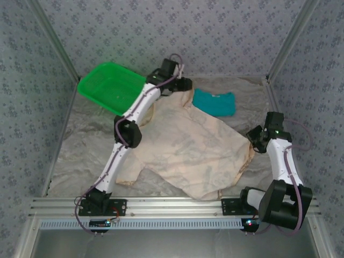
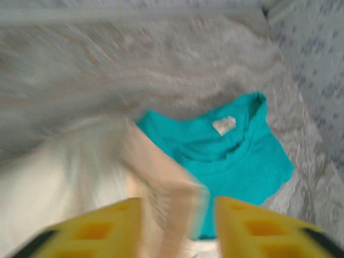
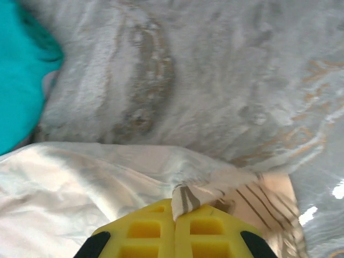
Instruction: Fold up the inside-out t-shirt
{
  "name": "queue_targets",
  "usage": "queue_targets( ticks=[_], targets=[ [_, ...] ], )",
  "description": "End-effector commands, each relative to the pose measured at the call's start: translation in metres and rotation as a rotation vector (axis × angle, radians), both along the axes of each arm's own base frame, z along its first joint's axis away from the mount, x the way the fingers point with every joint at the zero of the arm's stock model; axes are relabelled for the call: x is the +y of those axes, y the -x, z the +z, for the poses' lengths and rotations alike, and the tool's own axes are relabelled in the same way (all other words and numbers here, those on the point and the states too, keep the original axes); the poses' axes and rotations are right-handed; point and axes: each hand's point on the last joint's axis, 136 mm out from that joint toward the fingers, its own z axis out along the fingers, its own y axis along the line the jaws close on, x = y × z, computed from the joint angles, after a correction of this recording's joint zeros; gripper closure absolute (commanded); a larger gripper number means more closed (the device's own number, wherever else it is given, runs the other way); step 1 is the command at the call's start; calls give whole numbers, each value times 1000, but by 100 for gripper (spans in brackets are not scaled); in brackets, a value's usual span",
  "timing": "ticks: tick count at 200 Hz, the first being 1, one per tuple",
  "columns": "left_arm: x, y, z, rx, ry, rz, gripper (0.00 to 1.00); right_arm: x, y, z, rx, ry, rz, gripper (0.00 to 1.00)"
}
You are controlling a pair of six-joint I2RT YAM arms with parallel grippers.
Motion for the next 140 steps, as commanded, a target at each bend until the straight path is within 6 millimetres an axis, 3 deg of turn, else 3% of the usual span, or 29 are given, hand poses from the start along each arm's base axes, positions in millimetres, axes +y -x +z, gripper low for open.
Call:
queue_targets(
  ticks=[1, 20, 37, 56, 77, 87, 101, 114, 130, 140],
  targets=[
    [-14, 11, 85, -159, 99, -42, 34, -2, 4, -7, 8, 11, 23, 94],
    [-4, 21, 89, -144, 53, -56, 33, 7, 14, -9, 34, -9, 70, 92],
    [-2, 53, 95, -115, 16, -146, 34, 7, 24, -11, 52, -4, 62, 95],
    [-10, 108, 85, -89, -95, -278, 35, 3, 30, -6, 70, 10, 44, 99],
    [-21, 180, 55, -81, -206, -418, 37, 3, 26, 5, 44, -7, 5, 100],
    [-21, 206, 43, -76, -215, -440, 37, -1, 24, 5, 36, -7, -33, 100],
    [-7, 230, 13, -14, -227, -409, 37, -16, 20, 1, 41, 6, -101, 100],
    [22, 239, -19, 75, -277, -315, 40, -34, 17, -4, 64, 38, -164, 99],
    [67, 244, -48, 158, -337, -172, 41, -45, 11, -5, 80, 77, -180, 71],
    [96, 247, -57, 192, -349, -69, 43, -39, 2, 2, 88, 123, -95, 63]
  ],
)
